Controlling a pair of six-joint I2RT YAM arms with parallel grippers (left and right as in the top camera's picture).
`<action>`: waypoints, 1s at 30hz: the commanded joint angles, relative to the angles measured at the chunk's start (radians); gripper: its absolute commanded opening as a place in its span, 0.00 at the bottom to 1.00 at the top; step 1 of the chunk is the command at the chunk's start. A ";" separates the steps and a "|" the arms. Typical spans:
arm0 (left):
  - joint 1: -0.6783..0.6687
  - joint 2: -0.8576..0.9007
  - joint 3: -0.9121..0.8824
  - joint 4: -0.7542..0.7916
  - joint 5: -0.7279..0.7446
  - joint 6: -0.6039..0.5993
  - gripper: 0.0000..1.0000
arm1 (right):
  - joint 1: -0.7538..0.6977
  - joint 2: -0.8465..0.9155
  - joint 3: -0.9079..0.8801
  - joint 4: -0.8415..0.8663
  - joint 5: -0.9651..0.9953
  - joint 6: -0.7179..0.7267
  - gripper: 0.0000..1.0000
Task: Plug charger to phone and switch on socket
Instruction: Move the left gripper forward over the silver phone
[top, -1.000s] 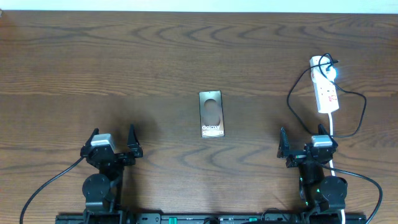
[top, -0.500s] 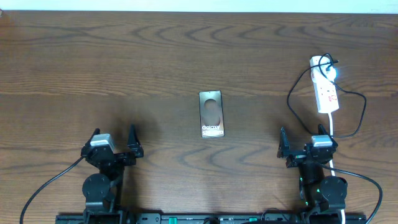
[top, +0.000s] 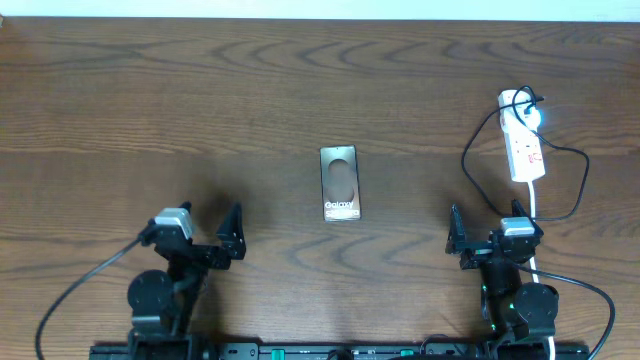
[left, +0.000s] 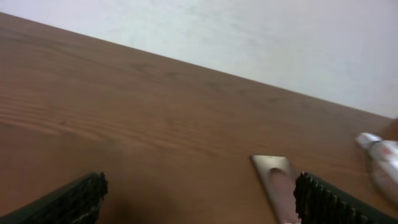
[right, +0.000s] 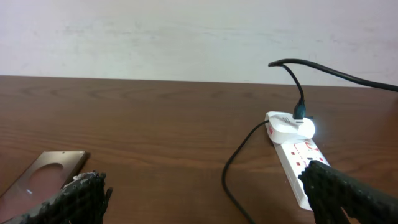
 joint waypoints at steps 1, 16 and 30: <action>-0.004 0.109 0.128 0.007 0.077 -0.038 0.98 | -0.004 -0.002 -0.001 -0.005 0.005 -0.012 0.99; -0.324 0.792 0.676 -0.272 -0.114 -0.037 0.98 | -0.004 -0.002 -0.001 -0.005 0.005 -0.011 0.99; -0.599 1.127 0.791 -0.284 -0.479 -0.038 0.98 | -0.004 -0.002 -0.001 -0.005 0.005 -0.011 0.99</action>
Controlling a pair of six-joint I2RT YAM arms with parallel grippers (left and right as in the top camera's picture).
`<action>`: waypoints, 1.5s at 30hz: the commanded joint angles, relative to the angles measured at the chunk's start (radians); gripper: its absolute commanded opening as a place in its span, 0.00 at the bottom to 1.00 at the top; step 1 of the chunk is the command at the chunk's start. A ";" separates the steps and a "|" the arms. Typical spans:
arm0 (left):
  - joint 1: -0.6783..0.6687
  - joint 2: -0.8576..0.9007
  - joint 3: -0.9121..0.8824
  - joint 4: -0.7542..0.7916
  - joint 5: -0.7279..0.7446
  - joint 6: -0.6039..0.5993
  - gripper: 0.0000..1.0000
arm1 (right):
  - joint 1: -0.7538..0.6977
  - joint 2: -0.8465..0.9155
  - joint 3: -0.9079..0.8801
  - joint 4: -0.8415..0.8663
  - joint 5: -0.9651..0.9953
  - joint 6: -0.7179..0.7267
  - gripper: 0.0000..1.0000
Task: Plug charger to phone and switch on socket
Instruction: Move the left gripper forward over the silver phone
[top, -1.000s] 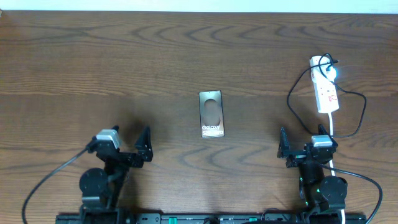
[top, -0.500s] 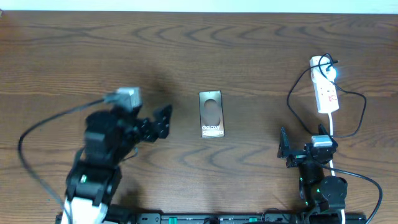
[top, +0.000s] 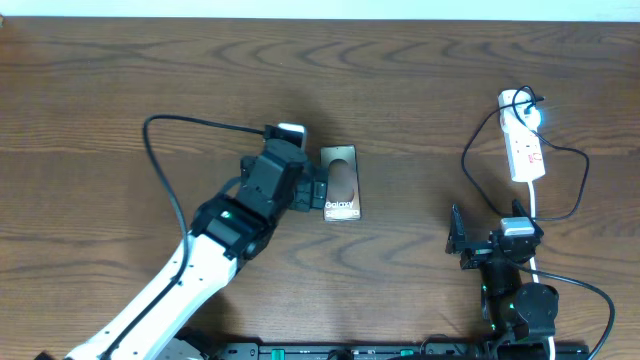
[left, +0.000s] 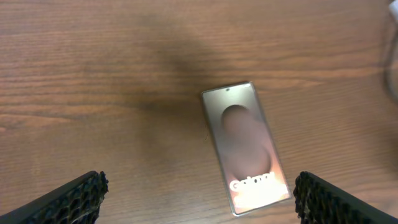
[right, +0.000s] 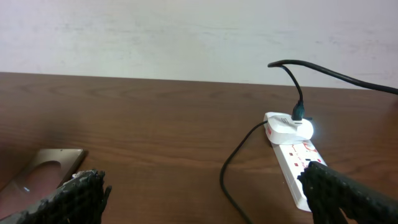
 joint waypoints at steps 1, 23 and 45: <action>-0.005 0.016 0.025 0.005 -0.079 -0.002 0.98 | -0.004 -0.002 -0.001 -0.005 0.004 -0.008 0.99; -0.023 0.311 0.214 -0.037 0.059 -0.140 0.98 | -0.004 -0.002 -0.001 -0.005 0.004 -0.009 0.99; -0.096 0.468 0.309 -0.034 -0.030 -0.252 0.98 | -0.004 -0.002 -0.001 -0.005 0.004 -0.008 0.99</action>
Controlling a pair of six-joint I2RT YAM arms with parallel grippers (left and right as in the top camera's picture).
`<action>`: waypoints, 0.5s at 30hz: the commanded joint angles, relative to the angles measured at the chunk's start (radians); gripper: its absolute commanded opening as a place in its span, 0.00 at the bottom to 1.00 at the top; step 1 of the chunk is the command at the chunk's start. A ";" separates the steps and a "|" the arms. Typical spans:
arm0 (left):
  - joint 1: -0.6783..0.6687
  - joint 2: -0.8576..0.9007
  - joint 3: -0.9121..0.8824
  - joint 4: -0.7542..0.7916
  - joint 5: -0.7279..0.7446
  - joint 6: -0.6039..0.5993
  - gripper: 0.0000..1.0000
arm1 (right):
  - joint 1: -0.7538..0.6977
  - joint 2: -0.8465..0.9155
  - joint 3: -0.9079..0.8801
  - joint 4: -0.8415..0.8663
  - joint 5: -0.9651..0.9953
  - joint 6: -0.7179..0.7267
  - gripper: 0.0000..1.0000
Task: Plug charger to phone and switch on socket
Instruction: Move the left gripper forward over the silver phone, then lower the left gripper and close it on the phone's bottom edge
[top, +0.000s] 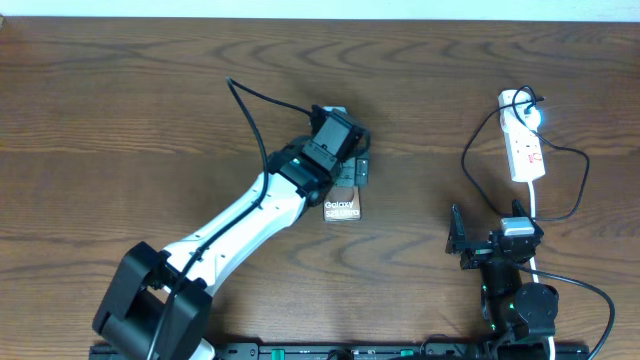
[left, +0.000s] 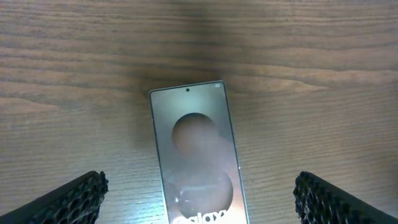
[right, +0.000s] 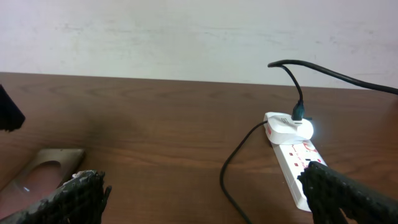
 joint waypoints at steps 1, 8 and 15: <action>-0.018 0.046 0.018 0.009 -0.042 -0.073 0.98 | -0.004 -0.002 -0.001 -0.004 0.004 -0.008 0.99; -0.030 0.133 0.018 0.033 -0.043 -0.097 0.98 | -0.004 -0.002 -0.001 -0.004 0.004 -0.009 0.99; -0.030 0.198 0.018 0.057 -0.036 -0.097 0.98 | -0.004 -0.002 -0.001 -0.004 0.004 -0.008 0.99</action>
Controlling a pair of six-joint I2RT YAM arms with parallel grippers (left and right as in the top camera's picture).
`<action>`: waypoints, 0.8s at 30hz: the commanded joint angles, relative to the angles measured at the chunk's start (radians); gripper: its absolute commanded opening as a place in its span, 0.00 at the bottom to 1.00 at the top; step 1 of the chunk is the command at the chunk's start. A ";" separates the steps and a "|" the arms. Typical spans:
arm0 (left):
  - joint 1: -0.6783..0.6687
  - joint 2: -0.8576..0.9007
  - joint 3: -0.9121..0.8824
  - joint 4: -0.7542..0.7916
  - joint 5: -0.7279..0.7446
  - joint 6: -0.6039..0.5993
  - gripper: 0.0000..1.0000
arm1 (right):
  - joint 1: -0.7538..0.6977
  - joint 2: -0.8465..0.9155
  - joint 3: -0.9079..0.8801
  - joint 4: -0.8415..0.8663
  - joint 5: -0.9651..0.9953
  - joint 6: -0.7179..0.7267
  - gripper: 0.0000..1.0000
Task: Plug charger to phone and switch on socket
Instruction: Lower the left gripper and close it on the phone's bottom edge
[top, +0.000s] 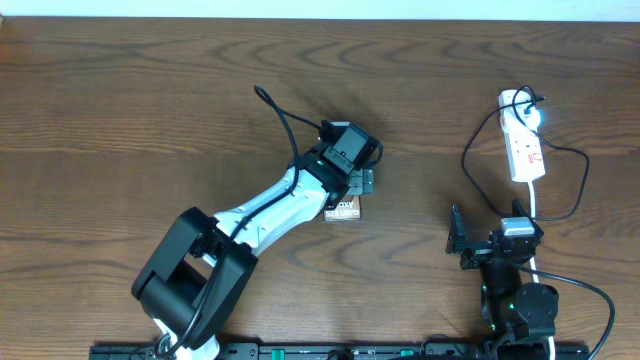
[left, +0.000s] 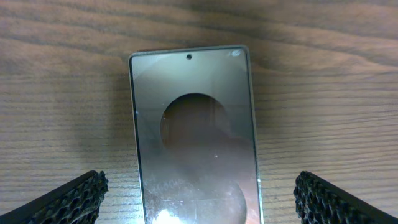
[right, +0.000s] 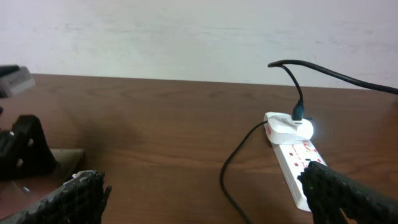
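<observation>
The phone (left: 194, 137) lies face up on the table, mostly covered by my left gripper (top: 350, 178) in the overhead view, with only its lower end (top: 342, 209) showing. My left gripper (left: 199, 208) is open and hangs close above the phone, one finger past each long edge. The white power strip (top: 524, 150) lies at the far right with the white charger adapter (right: 289, 127) plugged into its far end. The black charger cable (right: 239, 162) loops beside it; its phone end cannot be made out. My right gripper (right: 205, 199) is open at the front edge.
The wooden table (top: 150, 110) runs to a pale wall at the back. A second black cable (top: 575, 190) curves to the right of the strip, and a white cord (top: 533, 205) leads from the strip toward my right arm's base.
My left gripper has come down closer over the phone, which now fills more of the left wrist view. It also shows at the left edge of the right wrist view. The right arm has not moved.
Both arms first rested open at the front edge, the phone alone mid-table. Then my left arm had reached out to the phone's left side. Then it hung above the phone's top half, and now it is lower, straddling the phone. The right arm stayed put.
</observation>
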 joint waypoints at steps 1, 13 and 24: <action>-0.001 0.027 0.018 0.003 -0.015 -0.009 0.98 | -0.004 -0.002 -0.001 -0.004 0.004 -0.008 0.99; -0.007 0.122 0.018 0.022 0.085 -0.009 0.97 | -0.004 -0.002 -0.001 -0.004 0.004 -0.008 0.99; -0.008 0.211 0.016 0.000 0.085 -0.055 1.00 | -0.004 -0.002 -0.001 -0.004 0.004 -0.008 0.99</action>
